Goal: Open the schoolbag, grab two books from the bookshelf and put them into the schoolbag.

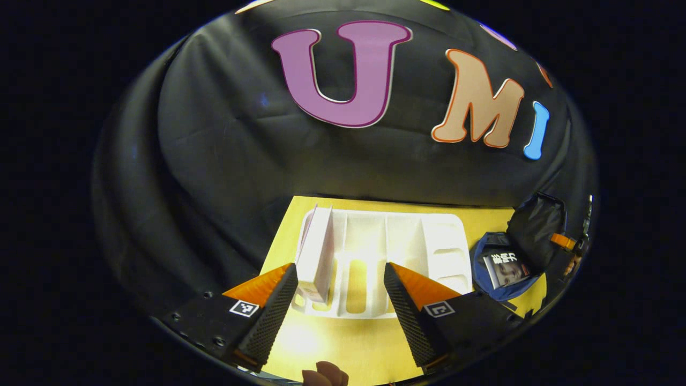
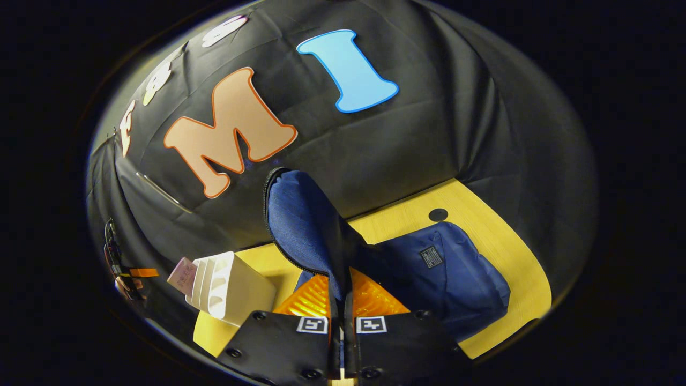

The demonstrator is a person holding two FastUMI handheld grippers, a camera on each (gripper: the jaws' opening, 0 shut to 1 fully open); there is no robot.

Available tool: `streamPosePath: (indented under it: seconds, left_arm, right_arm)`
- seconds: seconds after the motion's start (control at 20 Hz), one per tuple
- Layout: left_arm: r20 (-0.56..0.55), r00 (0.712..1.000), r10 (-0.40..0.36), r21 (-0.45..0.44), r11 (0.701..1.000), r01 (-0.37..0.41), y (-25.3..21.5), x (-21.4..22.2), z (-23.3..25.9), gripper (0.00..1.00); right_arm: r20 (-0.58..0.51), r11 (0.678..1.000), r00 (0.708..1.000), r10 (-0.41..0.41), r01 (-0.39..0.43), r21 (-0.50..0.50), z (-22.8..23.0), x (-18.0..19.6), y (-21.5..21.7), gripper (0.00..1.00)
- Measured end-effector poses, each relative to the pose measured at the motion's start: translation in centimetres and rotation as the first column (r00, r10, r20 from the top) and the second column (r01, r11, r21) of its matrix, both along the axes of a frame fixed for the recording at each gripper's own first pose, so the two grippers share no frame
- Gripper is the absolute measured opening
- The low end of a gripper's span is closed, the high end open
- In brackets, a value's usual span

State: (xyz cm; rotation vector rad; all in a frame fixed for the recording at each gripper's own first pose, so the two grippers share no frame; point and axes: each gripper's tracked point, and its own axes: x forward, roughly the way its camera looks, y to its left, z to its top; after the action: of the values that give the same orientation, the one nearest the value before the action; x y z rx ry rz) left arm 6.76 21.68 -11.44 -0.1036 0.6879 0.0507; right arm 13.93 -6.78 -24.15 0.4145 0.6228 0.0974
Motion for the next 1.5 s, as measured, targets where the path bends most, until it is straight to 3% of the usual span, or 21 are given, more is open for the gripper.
streamPosePath:
  seconds: [0.25,0.75,1.5]
  left_arm:
    - [-0.08,0.996,-0.024,0.013,1.0,0.025,2.4,3.0,-3.0,0.95]
    - [-0.256,0.963,-0.08,0.019,0.996,0.088,2.9,6.3,-9.7,0.95]
    - [-0.35,0.929,-0.12,0.029,0.99,0.139,2.9,7.7,-12.8,0.88]
  right_arm:
    - [-0.004,1.0,1.0,-0.029,0.029,-0.002,-0.1,-0.3,0.0,0.05]
    - [-0.007,0.997,0.998,-0.069,0.069,-0.022,-0.3,-0.6,0.0,0.05]
    - [-0.011,0.996,0.996,-0.084,0.084,-0.022,-0.5,-0.1,-0.6,0.04]
